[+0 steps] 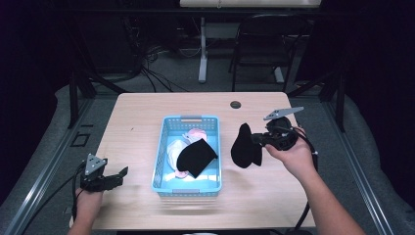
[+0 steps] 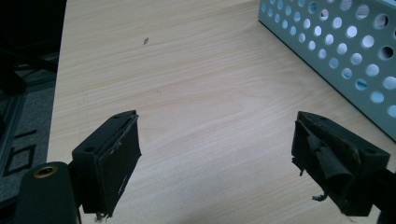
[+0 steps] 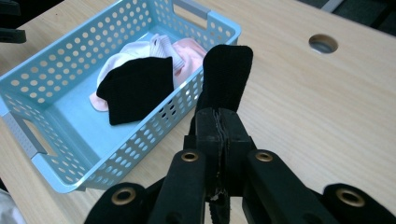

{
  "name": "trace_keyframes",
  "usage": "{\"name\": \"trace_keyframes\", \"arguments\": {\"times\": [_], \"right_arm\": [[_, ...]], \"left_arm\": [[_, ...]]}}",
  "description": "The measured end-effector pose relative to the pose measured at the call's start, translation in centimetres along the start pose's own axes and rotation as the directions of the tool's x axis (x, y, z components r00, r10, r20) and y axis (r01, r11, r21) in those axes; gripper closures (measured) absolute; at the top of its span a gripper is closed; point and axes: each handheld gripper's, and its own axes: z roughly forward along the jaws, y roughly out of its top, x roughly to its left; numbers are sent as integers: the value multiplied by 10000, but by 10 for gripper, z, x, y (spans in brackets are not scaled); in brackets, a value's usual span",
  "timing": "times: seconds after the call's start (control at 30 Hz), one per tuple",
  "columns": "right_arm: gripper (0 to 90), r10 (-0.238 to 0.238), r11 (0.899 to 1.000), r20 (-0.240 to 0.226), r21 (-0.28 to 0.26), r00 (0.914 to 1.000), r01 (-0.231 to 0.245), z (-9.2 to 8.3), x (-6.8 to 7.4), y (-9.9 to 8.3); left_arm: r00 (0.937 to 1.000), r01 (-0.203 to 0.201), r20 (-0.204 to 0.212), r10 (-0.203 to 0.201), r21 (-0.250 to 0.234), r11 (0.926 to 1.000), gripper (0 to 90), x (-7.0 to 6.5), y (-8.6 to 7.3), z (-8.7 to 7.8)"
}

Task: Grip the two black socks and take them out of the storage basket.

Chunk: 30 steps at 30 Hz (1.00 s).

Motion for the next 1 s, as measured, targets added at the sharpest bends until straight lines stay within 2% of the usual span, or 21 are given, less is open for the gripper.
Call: {"name": "trace_keyframes", "arguments": {"times": [0.2,0.27,0.33,0.43,0.47,0.53,0.57,0.6,0.63,0.67,0.7,0.73,0.77,0.83,0.87,0.9,1.0], "right_arm": [[884,673,9977,-284,87,9973,-671,15,-9,-16],[884,967,9952,-199,165,9951,-964,22,-16,-25],[884,1056,9943,-166,170,9943,-1053,25,-18,-28],[884,1217,9922,264,238,9922,-1223,31,-25,-39],[884,1286,9909,641,306,9896,-1307,35,-30,-47],[883,1368,9891,1005,411,9855,-1414,38,-35,-54],[883,1368,9891,1005,411,9855,-1414,38,-35,-54],[883,1455,9869,1356,500,9800,-1534,40,-40,-61],[883,1455,9869,1356,500,9800,-1534,40,-40,-61],[882,1779,9816,1423,442,9737,-1858,43,-46,-69],[882,1779,9816,1423,442,9737,-1858,43,-46,-69],[882,1978,9784,1422,319,9699,-2042,44,-49,-73],[881,2246,9726,1453,277,9636,-2308,44,-53,-78],[881,2915,9559,1447,-66,9456,-2937,47,-64,-91],[881,2915,9559,1447,-66,9456,-2937,47,-64,-91],[880,3355,9414,1380,-135,9319,-3370,49,-72,-102],[870,3479,9356,1596,44,9238,-3531,50,-78,-111]], "left_arm": [[10000,20,3,-20,0,10000,154,0,0,0],[10000,24,6,-24,-3,10000,154,0,0,0],[10000,20,-8,-20,18,10000,154,0,0,0],[10000,17,-9,-17,16,10000,154,0,0,0],[10000,33,-5,-33,16,10000,154,0,0,0],[10000,16,5,-16,3,10000,154,0,0,0],[10000,16,5,-16,3,10000,154,0,0,0],[10000,2,7,-2,7,10000,154,0,0,0],[10000,2,7,-2,7,10000,154,0,0,0],[10000,-8,10,8,19,10000,154,0,0,1],[10000,-8,10,8,19,10000,154,0,0,1],[10000,-18,9,18,24,10000,154,0,0,1],[10000,-37,12,37,43,10000,154,0,0,1],[10000,-19,19,19,25,10000,154,0,0,1],[10000,-13,23,13,19,10000,154,0,0,1],[10000,32,28,-32,6,10000,154,0,0,1],[10000,17,37,-18,13,10000,154,0,0,0]]}}
